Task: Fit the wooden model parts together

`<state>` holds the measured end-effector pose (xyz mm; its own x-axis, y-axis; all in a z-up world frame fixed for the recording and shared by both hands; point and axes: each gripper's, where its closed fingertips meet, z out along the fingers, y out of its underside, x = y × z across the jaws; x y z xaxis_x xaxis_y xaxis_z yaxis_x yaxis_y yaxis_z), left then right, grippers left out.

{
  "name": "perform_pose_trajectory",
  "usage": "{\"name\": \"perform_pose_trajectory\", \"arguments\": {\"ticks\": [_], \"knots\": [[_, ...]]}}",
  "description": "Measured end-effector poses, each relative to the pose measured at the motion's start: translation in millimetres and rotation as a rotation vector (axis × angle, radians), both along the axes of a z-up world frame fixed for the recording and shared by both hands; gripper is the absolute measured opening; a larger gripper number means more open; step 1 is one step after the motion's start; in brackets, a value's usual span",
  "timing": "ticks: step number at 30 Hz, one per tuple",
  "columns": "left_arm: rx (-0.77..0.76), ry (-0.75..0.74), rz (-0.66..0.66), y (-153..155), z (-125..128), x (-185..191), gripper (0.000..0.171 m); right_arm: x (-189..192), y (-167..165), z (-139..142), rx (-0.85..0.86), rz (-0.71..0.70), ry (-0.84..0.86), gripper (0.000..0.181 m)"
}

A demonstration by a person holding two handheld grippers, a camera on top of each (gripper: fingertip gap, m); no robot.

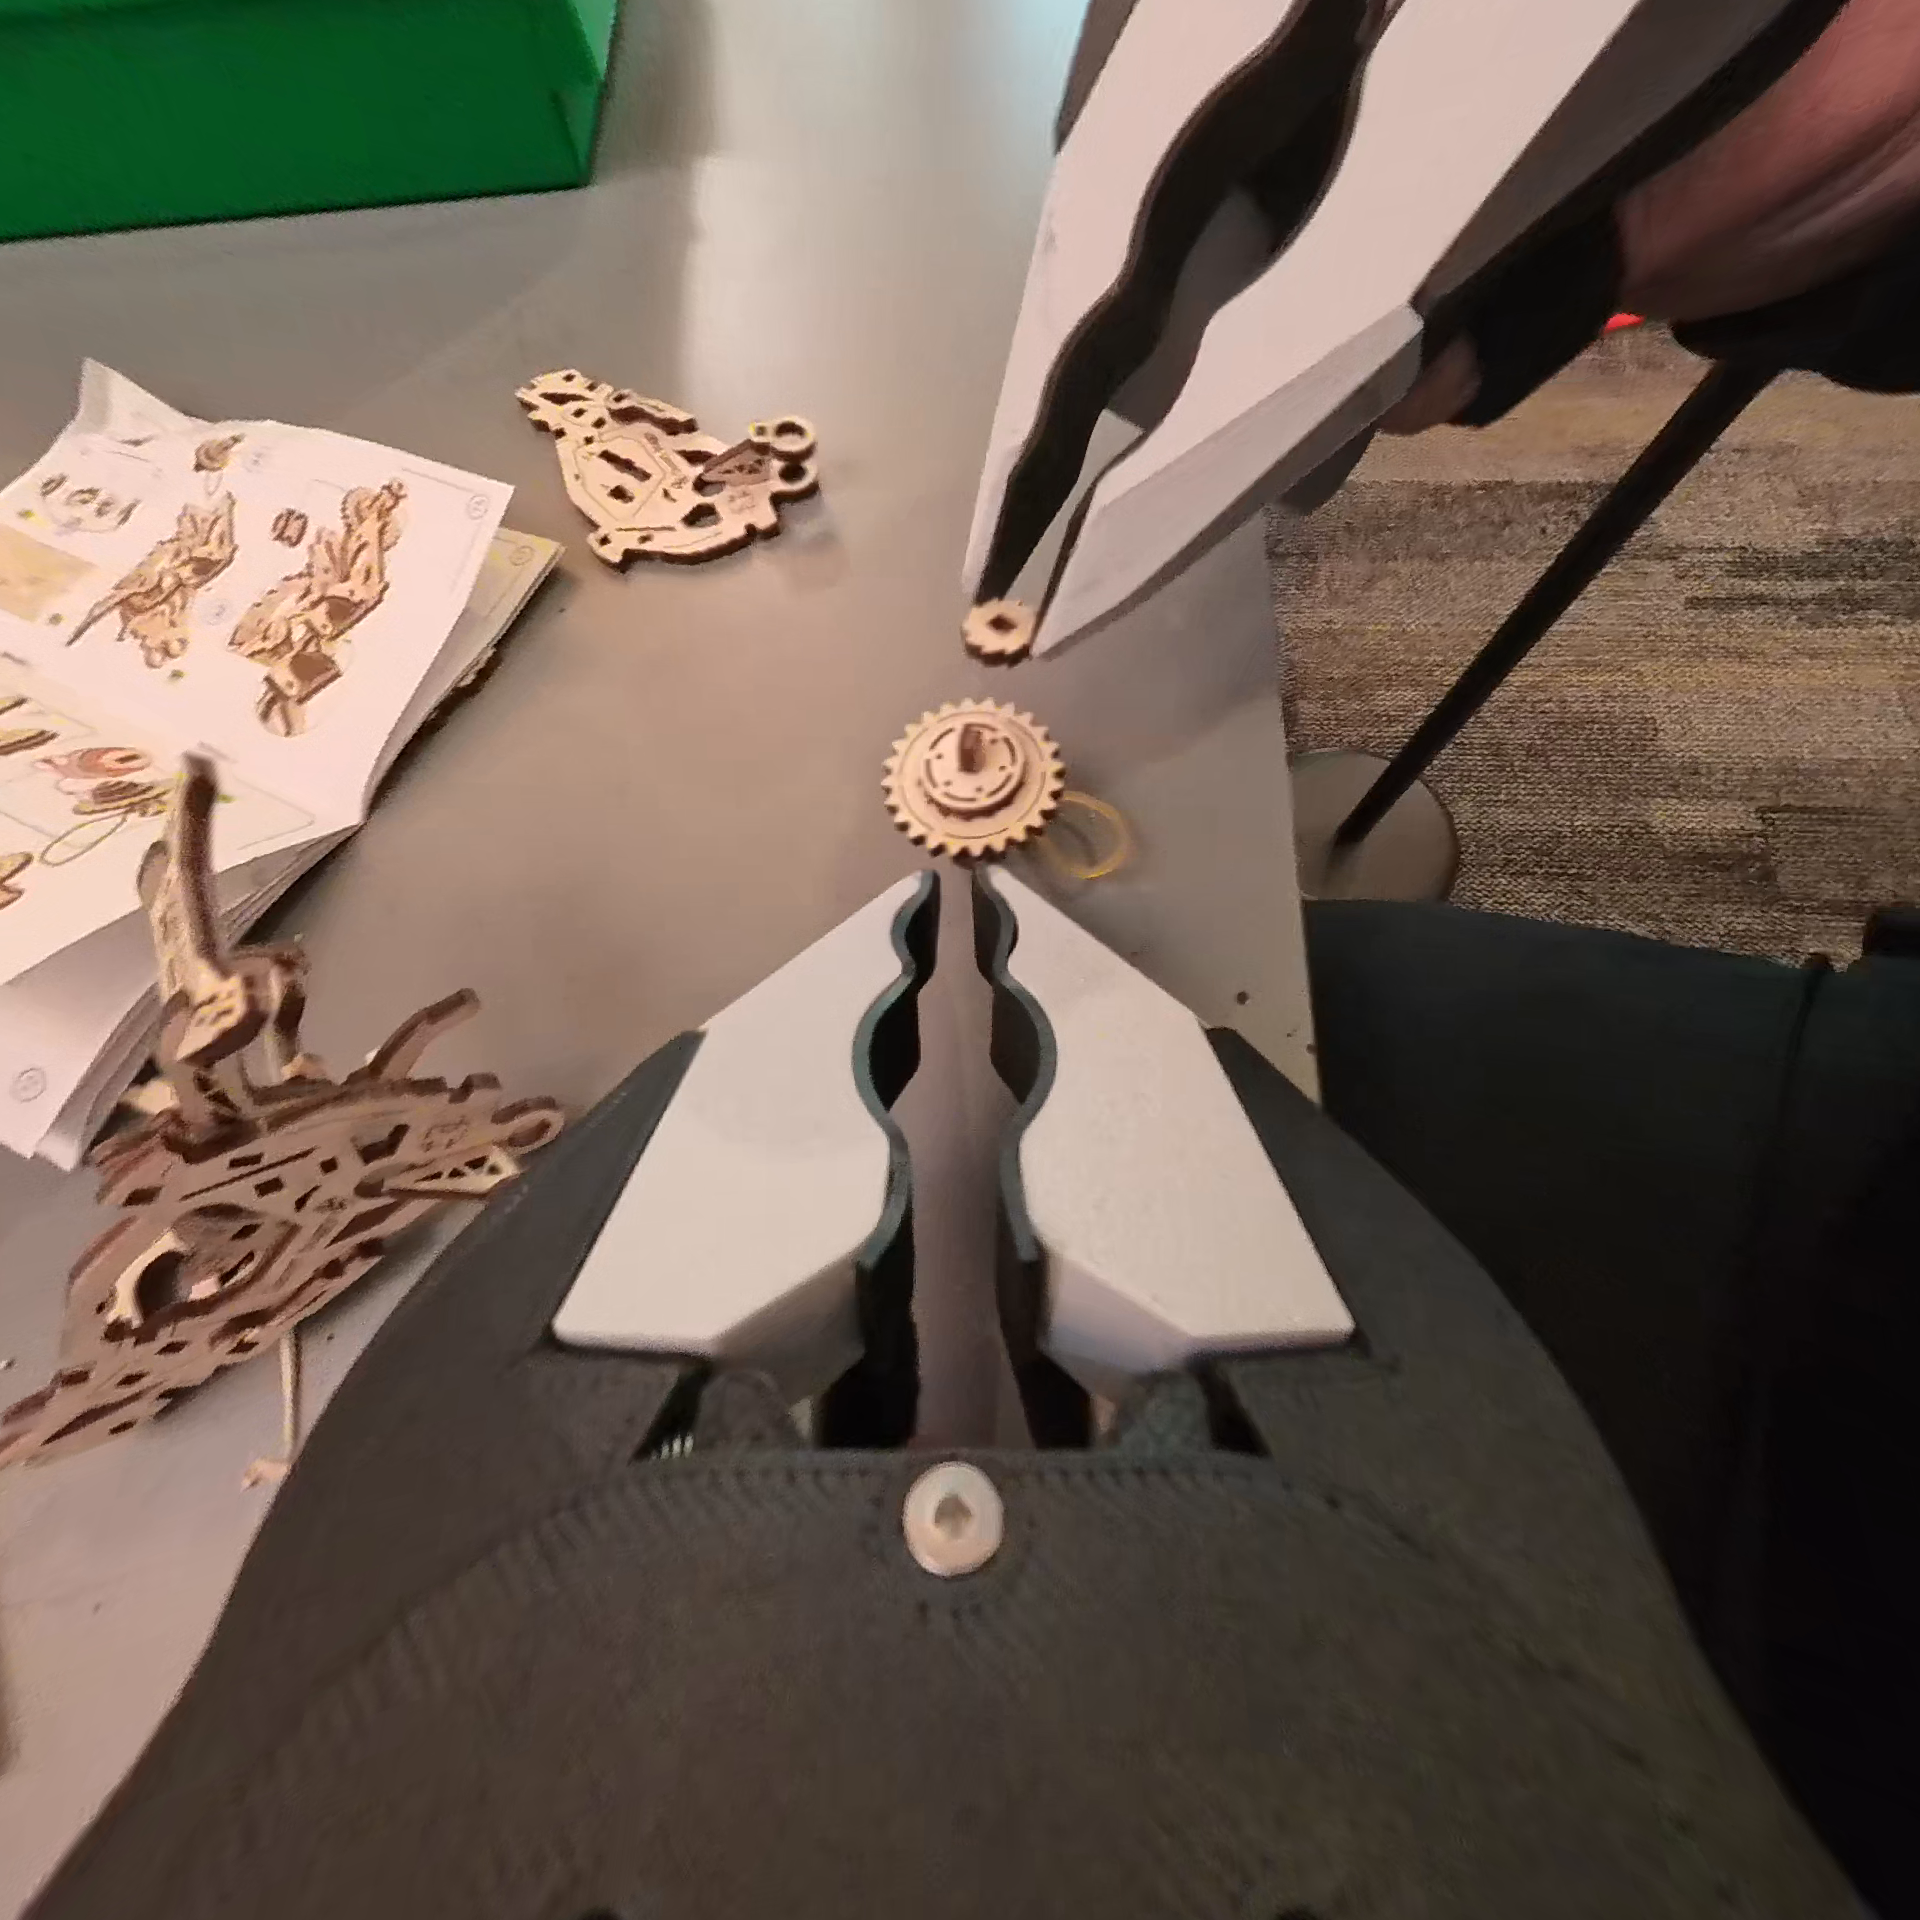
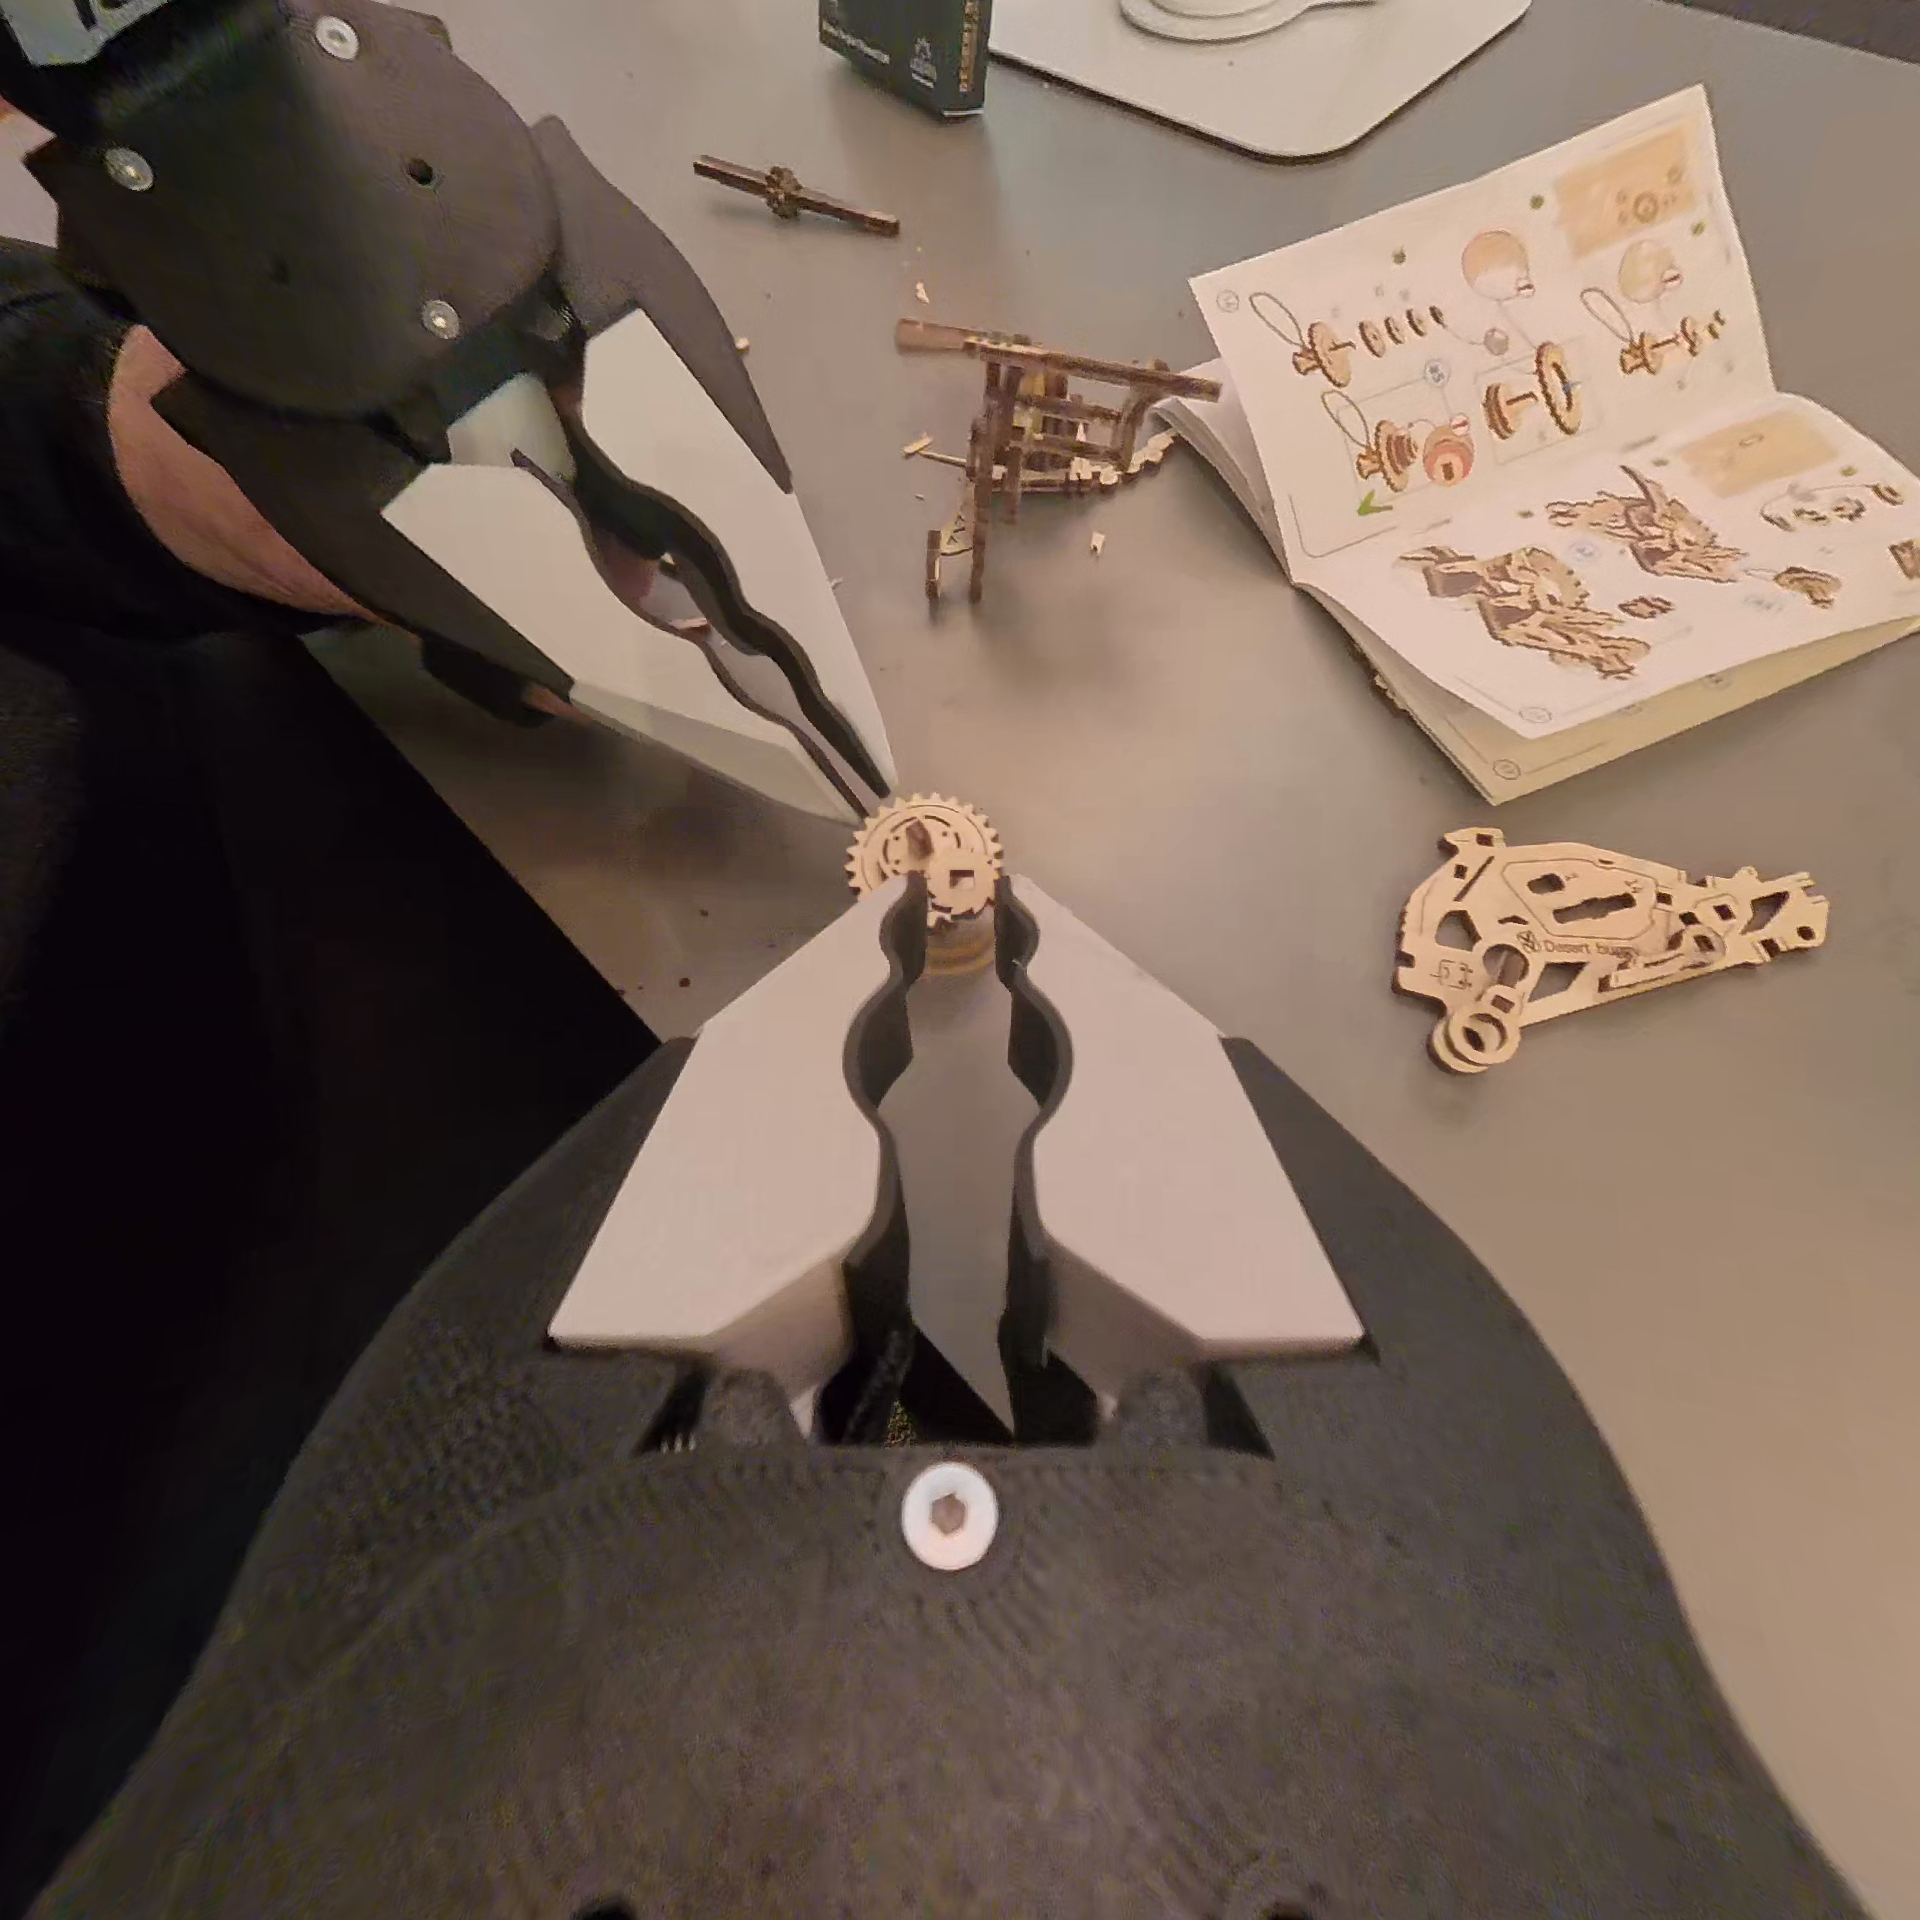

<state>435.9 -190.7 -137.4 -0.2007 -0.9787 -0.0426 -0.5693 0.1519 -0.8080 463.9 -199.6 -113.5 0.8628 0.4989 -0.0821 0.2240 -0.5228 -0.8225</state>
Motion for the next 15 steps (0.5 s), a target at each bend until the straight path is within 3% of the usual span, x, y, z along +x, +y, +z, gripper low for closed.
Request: {"name": "perform_pose_trajectory", "arguments": {"ticks": [15], "knots": [[-0.015, -0.028, -0.015, -10, 7, -2, 0.01, -13, 1, 4, 0.03, -0.009, -0.012, 0.009]]}}
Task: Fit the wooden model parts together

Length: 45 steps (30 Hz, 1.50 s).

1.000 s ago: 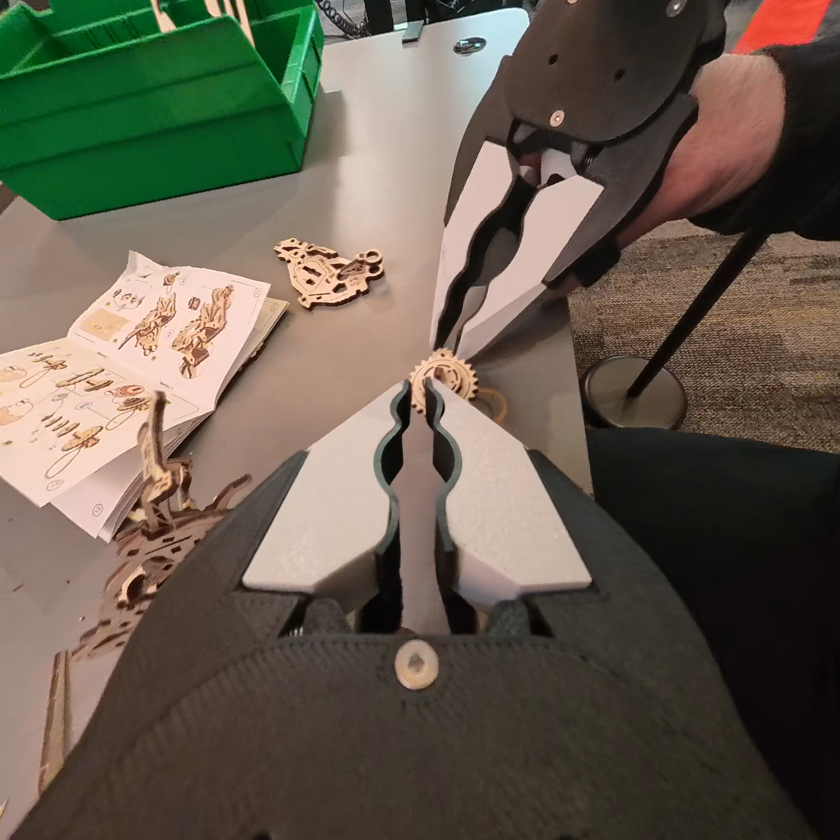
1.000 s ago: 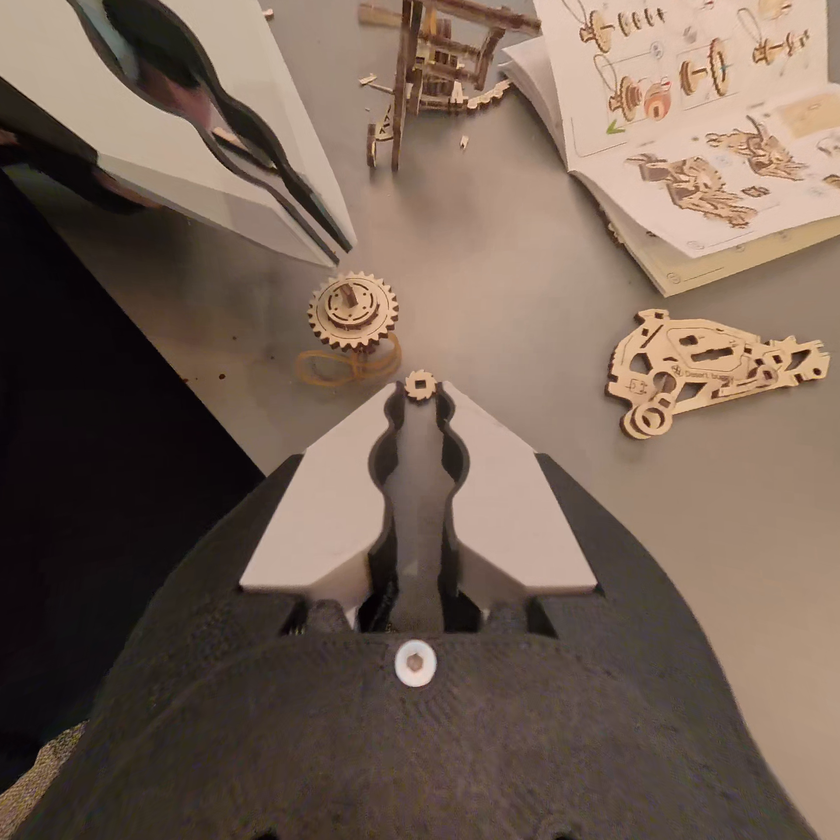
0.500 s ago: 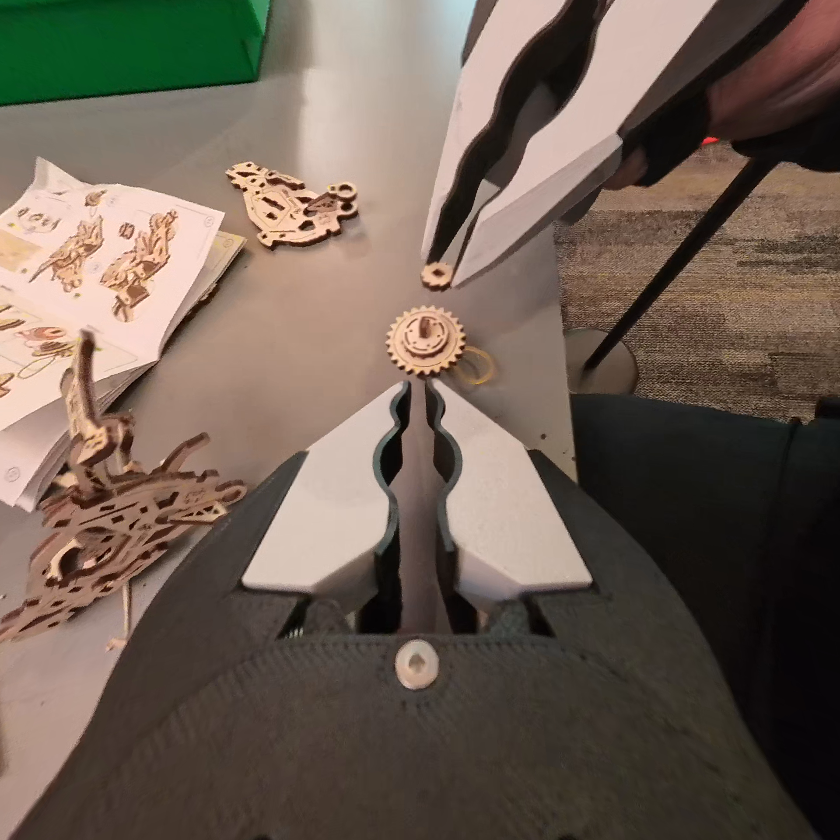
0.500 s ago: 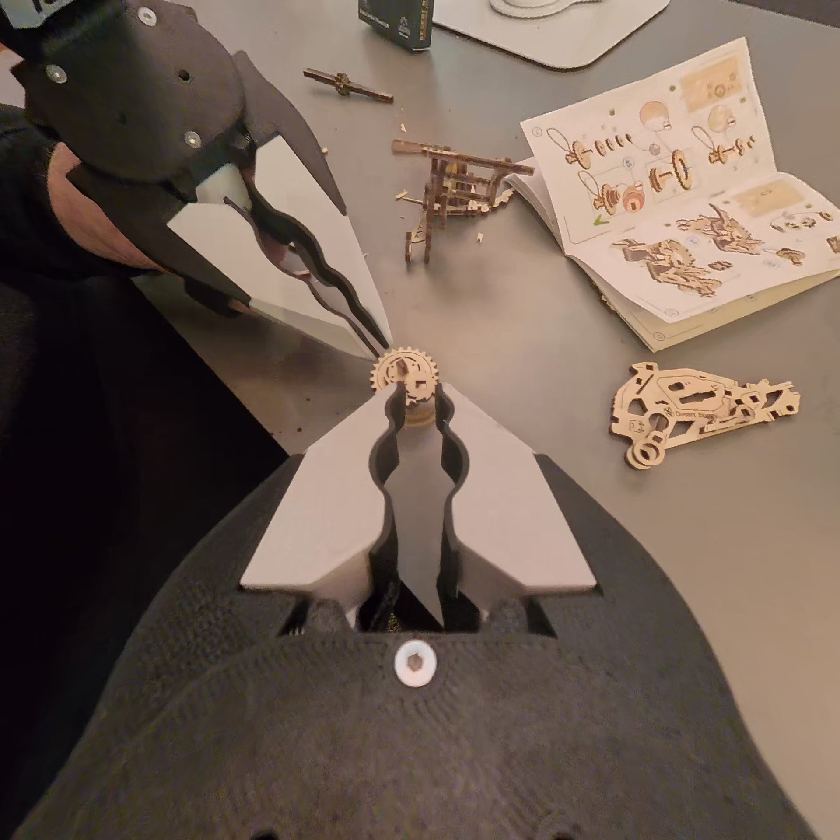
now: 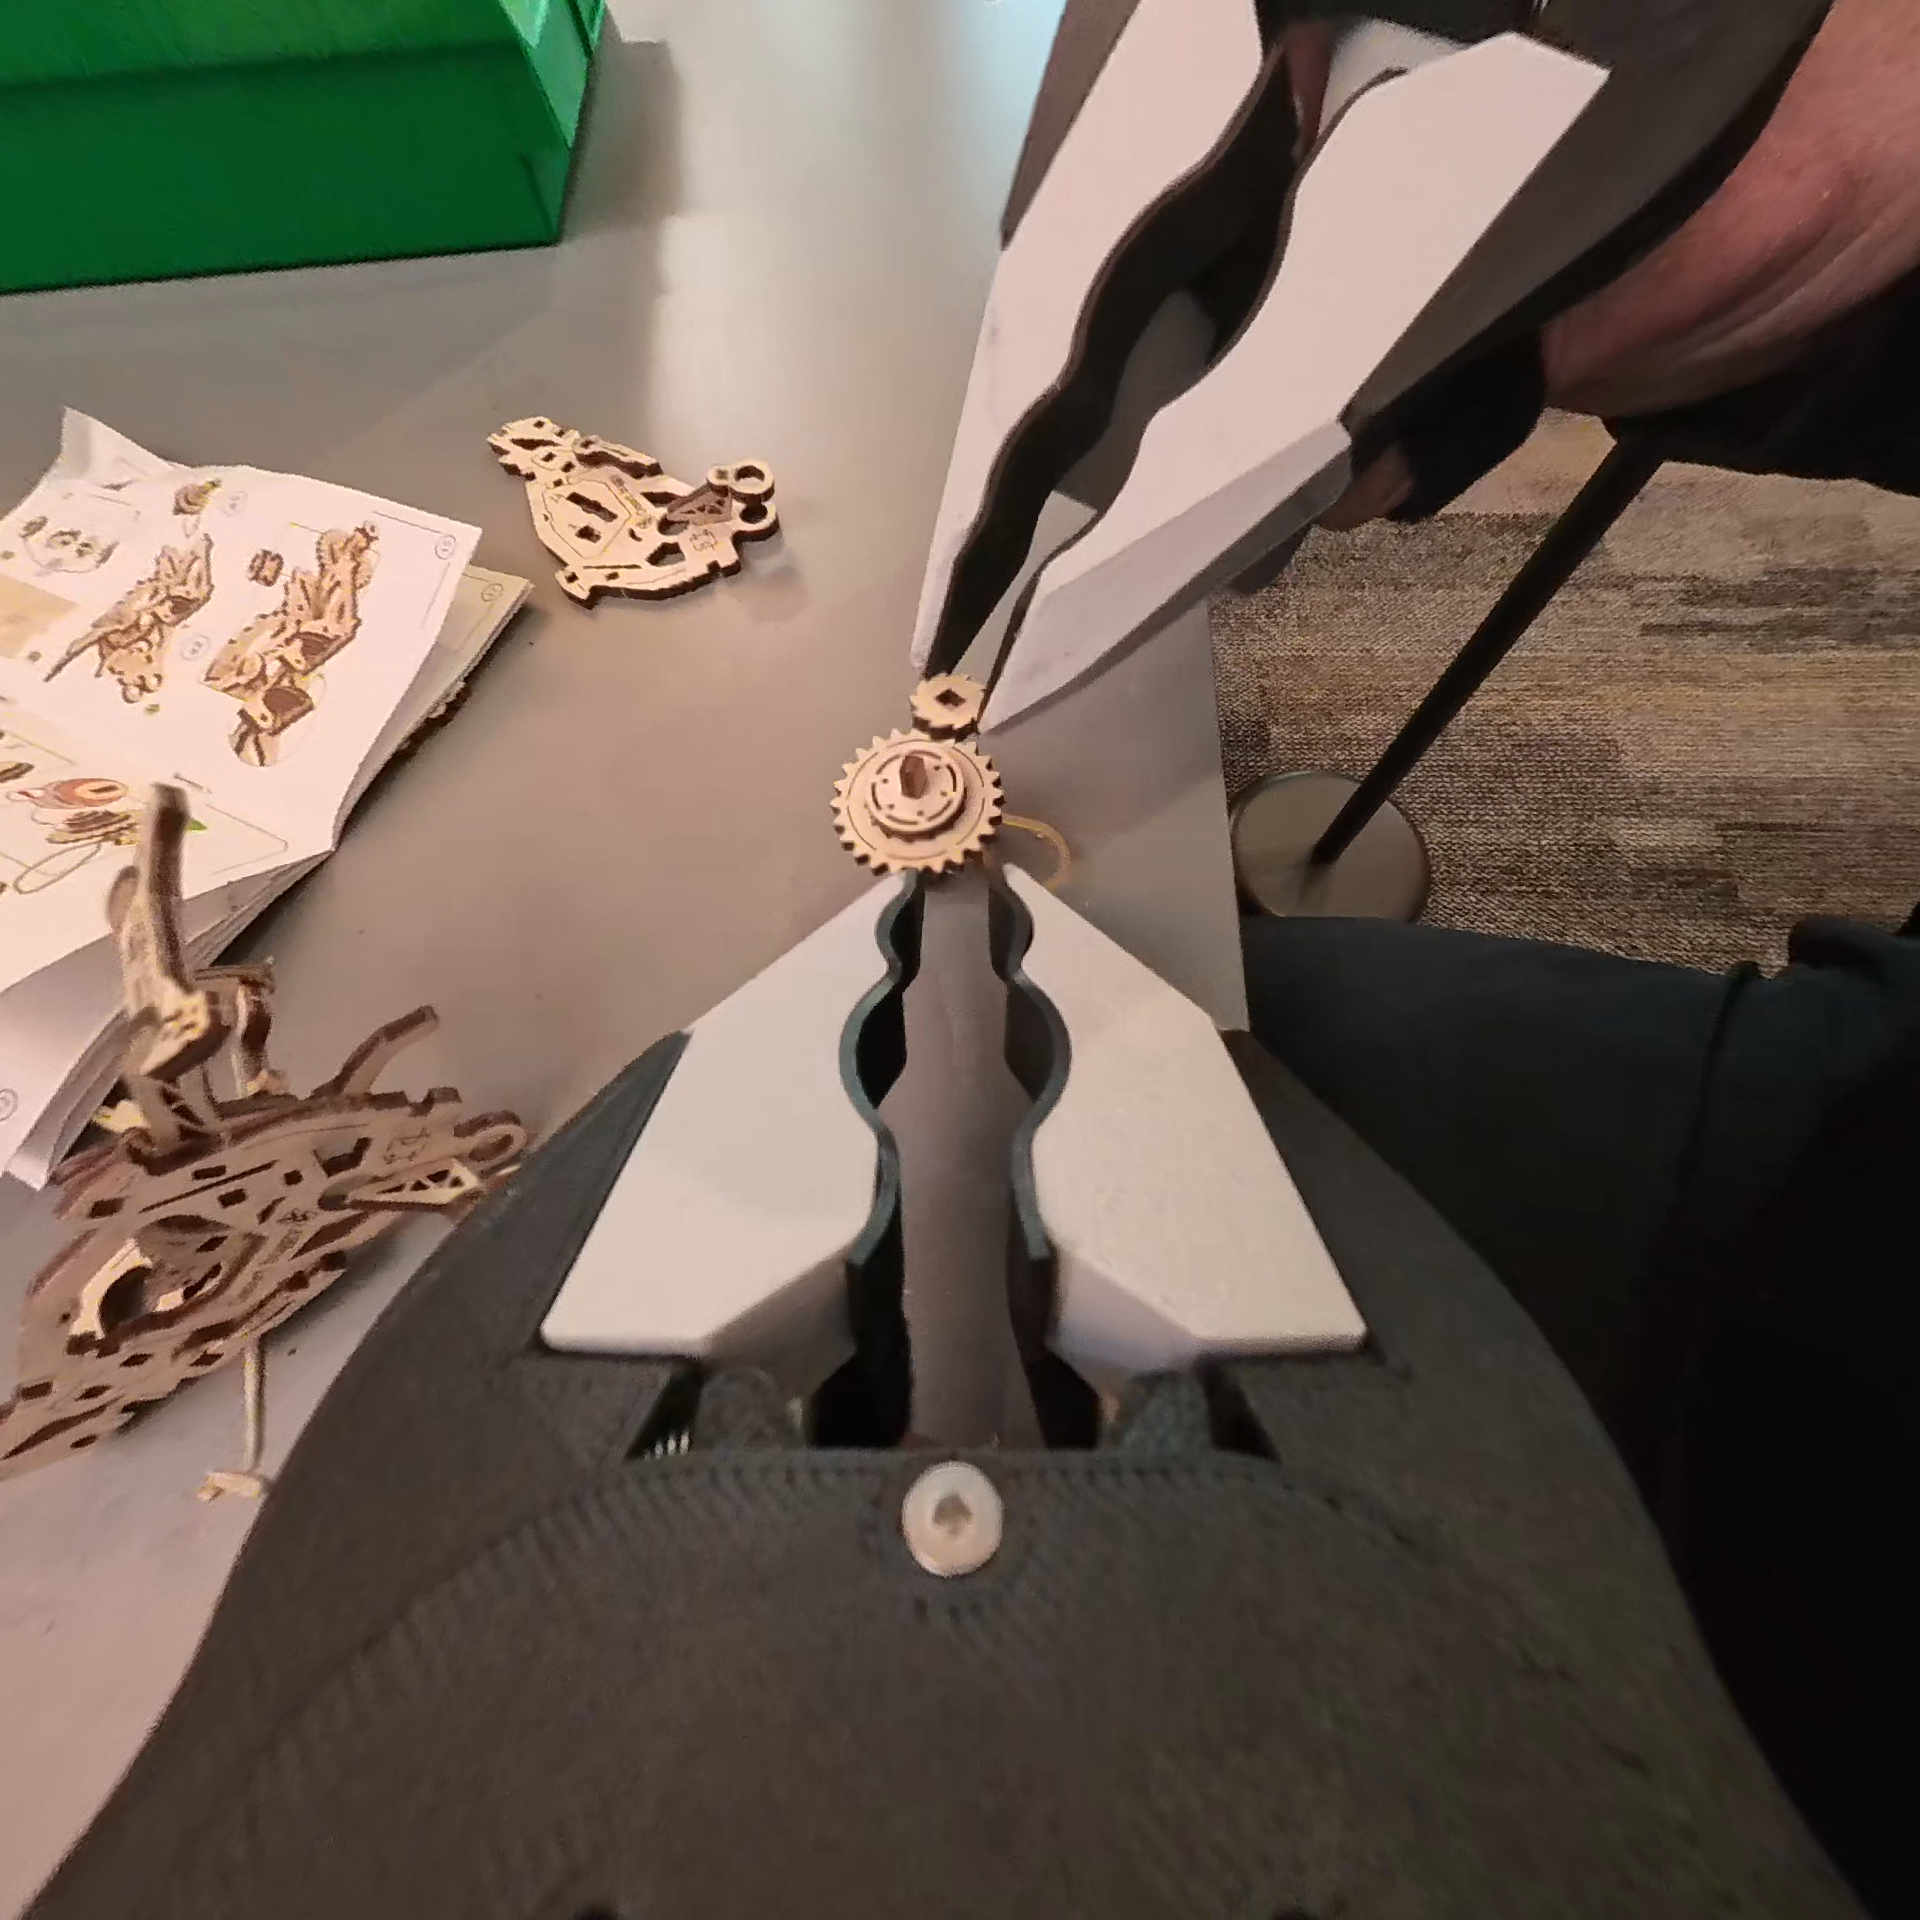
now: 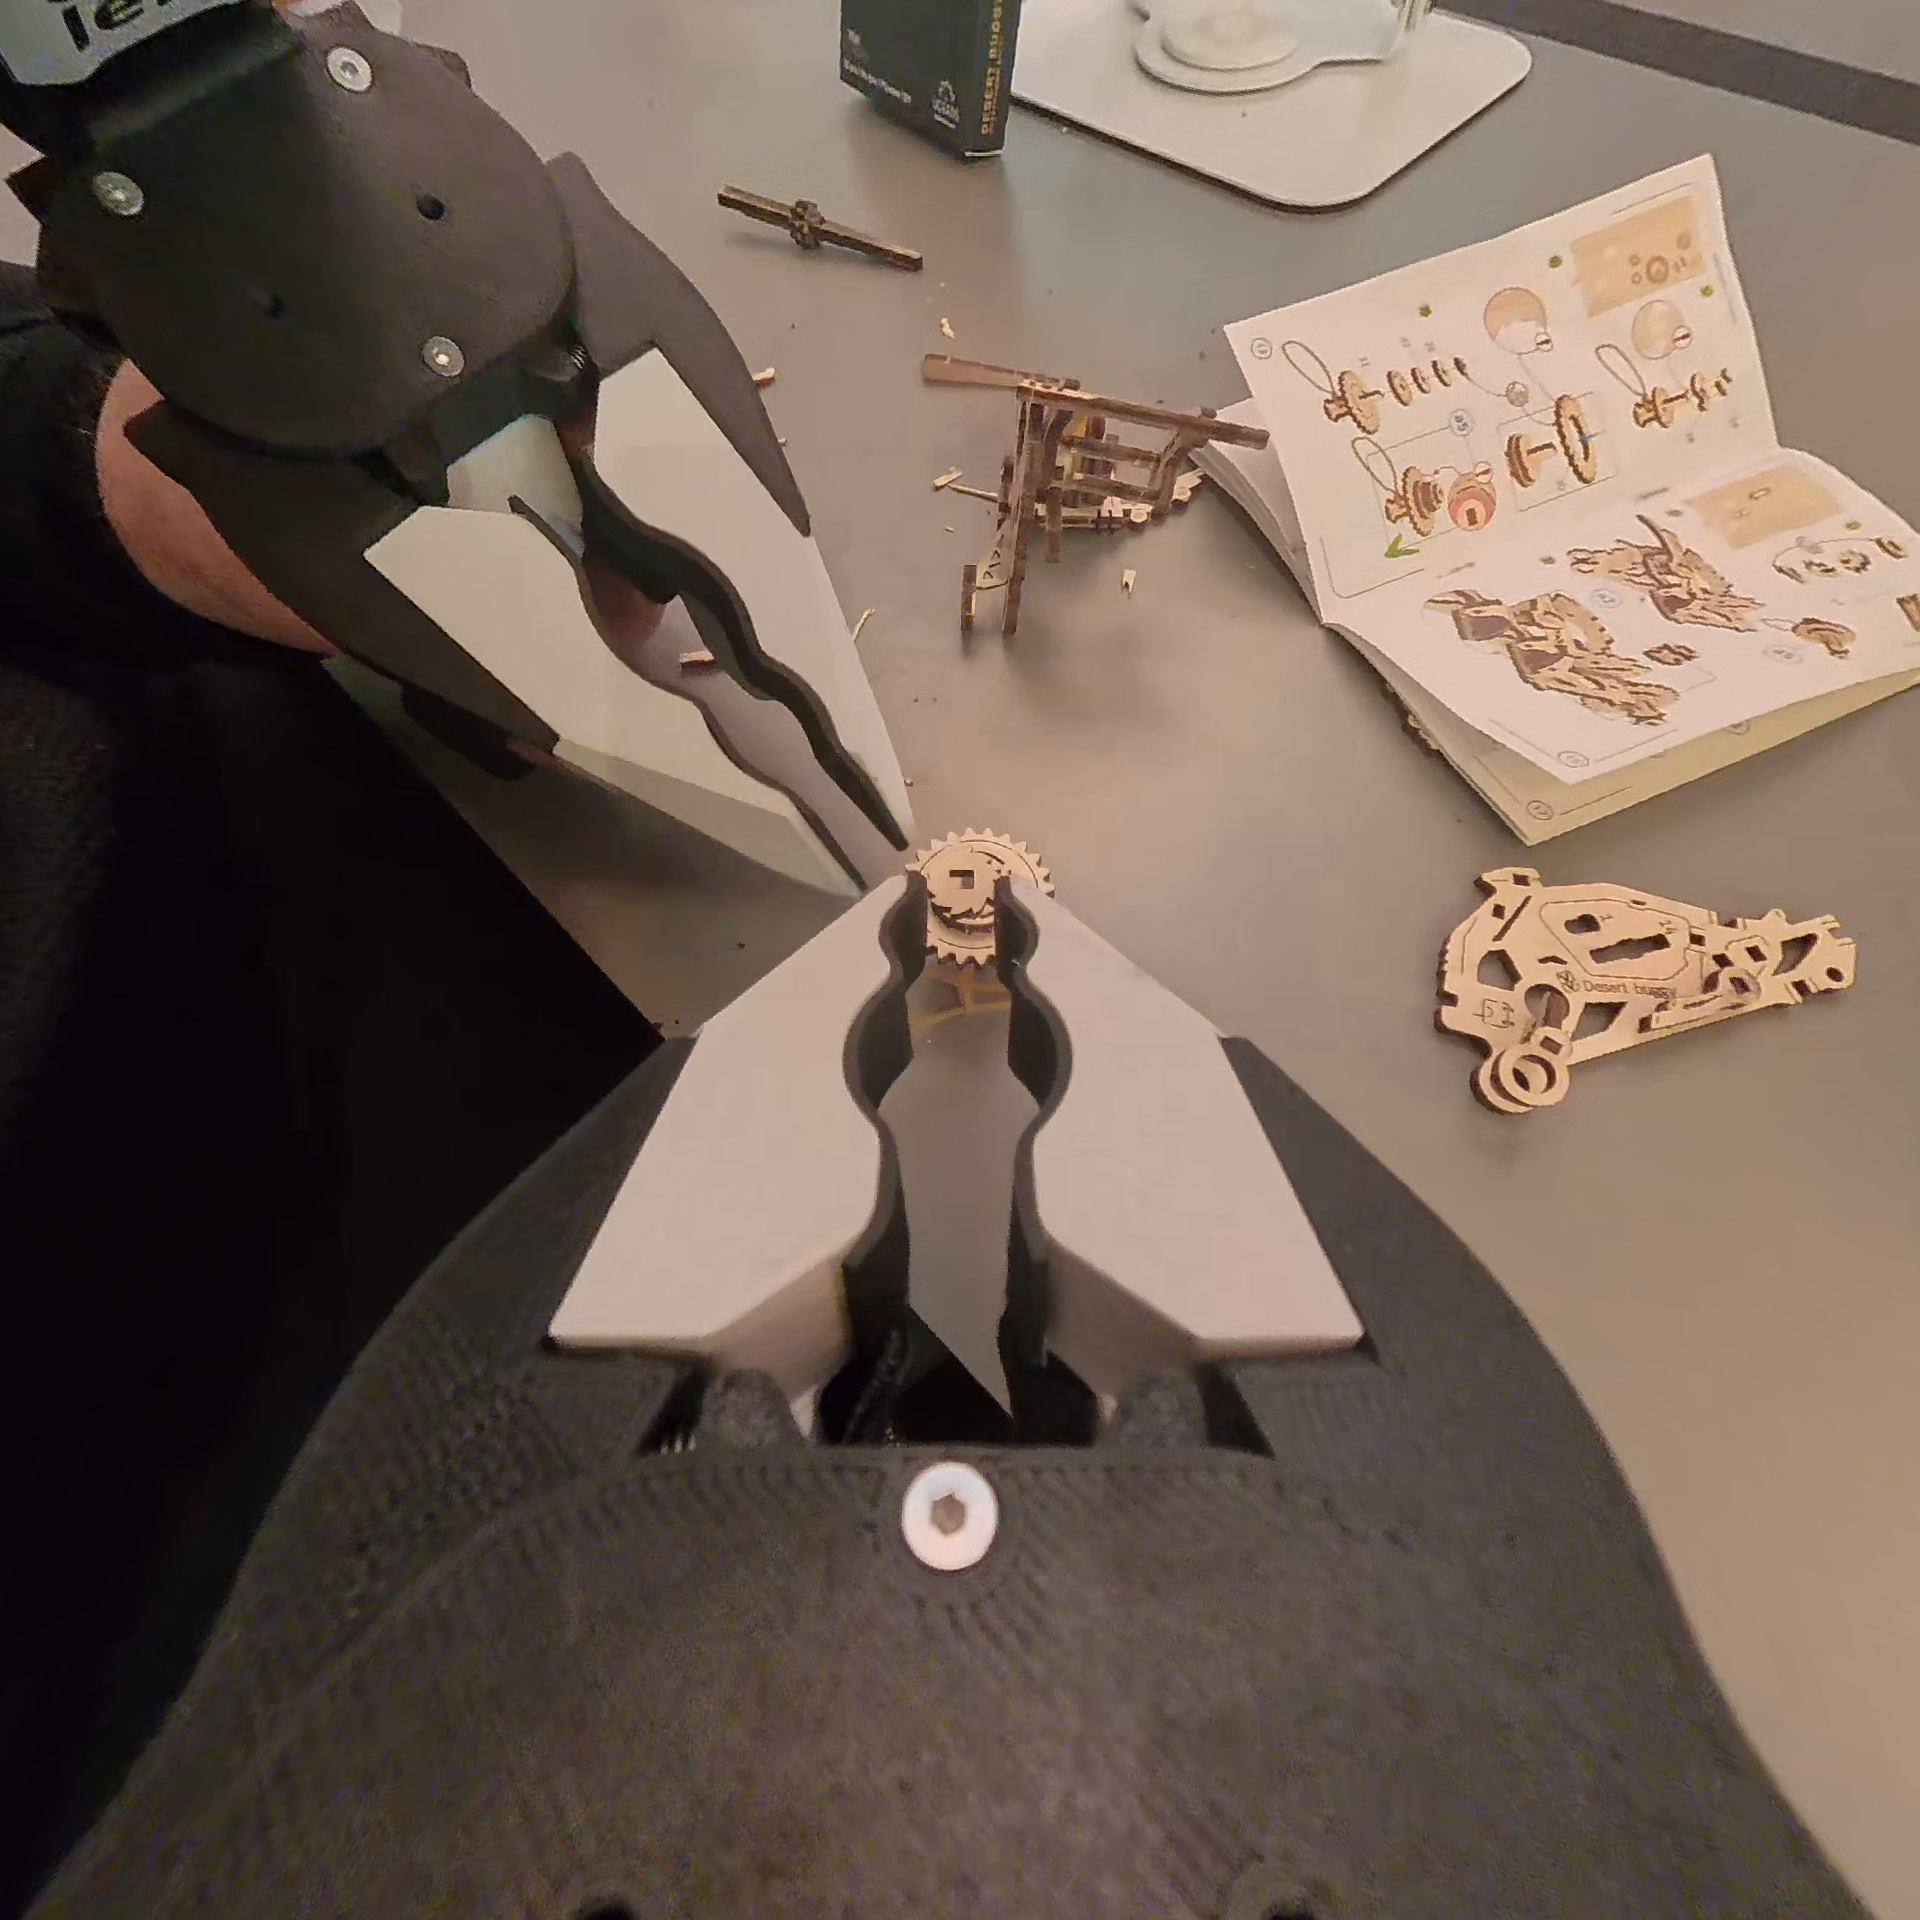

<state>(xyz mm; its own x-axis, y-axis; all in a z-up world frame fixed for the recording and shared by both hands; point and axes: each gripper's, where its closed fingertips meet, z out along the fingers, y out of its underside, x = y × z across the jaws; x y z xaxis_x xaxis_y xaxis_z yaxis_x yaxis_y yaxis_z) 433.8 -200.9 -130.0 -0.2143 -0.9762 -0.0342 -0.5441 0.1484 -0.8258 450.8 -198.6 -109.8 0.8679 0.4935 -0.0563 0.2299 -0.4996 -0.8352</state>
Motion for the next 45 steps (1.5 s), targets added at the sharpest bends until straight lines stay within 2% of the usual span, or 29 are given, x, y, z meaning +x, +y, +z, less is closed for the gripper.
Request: {"name": "perform_pose_trajectory", "arguments": {"ticks": [10, 21, 33, 45], "knots": [[-0.002, -0.004, 0.038, 16, -2, 0, 0.016, 3, -1, 3, 0.009, -0.013, 0.02, 0.009], [0.014, 0.025, -0.038, 15, -7, 8, 0.038, 8, -1, 1, 0.009, -0.04, 0.034, 0.009], [0.009, 0.062, -0.107, -8, -13, 8, 0.032, 10, -1, -2, -0.002, -0.071, 0.038, 0.009], [0.017, 0.095, -0.091, -14, -18, 7, 0.032, 3, -5, -8, -0.015, -0.105, 0.01, 0.009]]}}
